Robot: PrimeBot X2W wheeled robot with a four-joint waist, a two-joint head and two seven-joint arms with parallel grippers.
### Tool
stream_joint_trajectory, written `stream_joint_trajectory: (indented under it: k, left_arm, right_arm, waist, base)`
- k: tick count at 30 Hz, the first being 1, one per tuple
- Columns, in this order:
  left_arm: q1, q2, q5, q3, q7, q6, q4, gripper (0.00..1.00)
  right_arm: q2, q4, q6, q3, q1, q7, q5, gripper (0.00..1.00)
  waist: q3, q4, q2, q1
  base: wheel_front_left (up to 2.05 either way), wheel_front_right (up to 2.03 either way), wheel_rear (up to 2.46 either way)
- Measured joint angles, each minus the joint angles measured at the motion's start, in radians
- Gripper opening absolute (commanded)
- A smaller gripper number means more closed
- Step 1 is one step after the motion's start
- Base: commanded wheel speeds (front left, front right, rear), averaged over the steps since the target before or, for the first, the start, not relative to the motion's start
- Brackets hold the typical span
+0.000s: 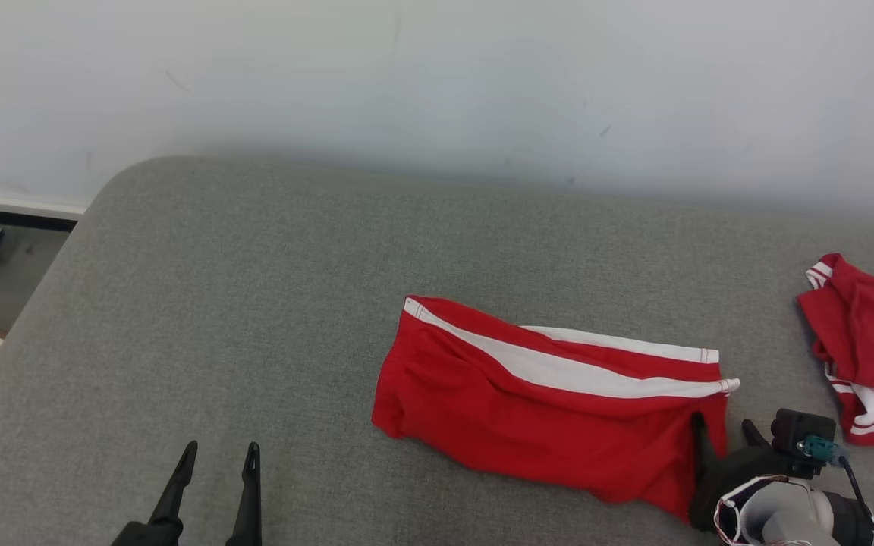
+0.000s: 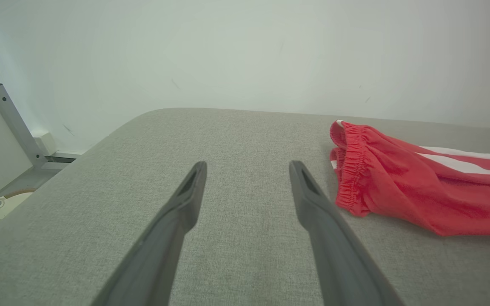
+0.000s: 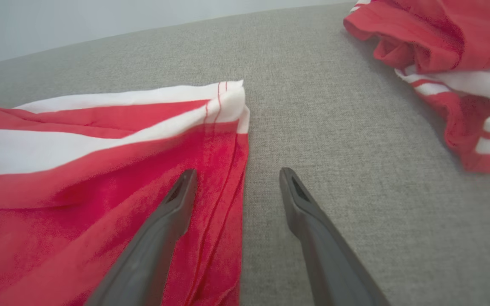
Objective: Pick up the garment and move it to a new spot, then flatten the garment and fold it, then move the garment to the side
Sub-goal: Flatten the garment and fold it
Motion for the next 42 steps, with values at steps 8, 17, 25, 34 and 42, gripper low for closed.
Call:
stream_joint_trajectory:
  k: [8,17,25,34,42]
  left_arm:
    - [-0.039,0.010,-0.013,-0.025,0.000,0.000,0.001,1.00]
    - [-0.035,0.003,-0.030,-0.015,0.000,0.000,0.009,1.00]
    - [-0.031,-0.010,-0.037,-0.005,0.000,0.000,0.008,1.00]
    - [-0.032,-0.016,-0.038,-0.009,0.000,-0.002,0.012,1.00]
    - [-0.029,-0.020,-0.040,-0.010,0.000,-0.002,0.023,1.00]
  right_arm:
    - [0.015,0.085,0.000,-0.032,-0.080,0.016,-0.006,0.89]
    - [-0.012,0.105,0.001,-0.050,-0.085,0.013,-0.021,0.00]
    - [-0.060,0.111,0.000,-0.058,-0.092,0.008,-0.028,0.00]
    - [0.041,0.056,0.000,0.025,-0.165,0.058,0.119,0.00]
    - [0.061,-0.210,0.000,0.284,-0.126,0.223,0.439,0.00]
  waist:
    - [0.047,0.027,0.0000,0.0000]
    - [0.034,0.022,0.0000,0.0000]
    - [0.022,-0.021,0.0000,0.0000]
    - [0.018,-0.036,0.0000,0.0000]
    - [0.002,-0.021,0.0000,0.0000]
  base:
    - [0.00,0.00,0.00]
    - [0.00,0.00,0.00]
    - [0.00,0.00,0.00]
    - [0.00,0.00,0.00]
    - [0.00,0.00,0.00]
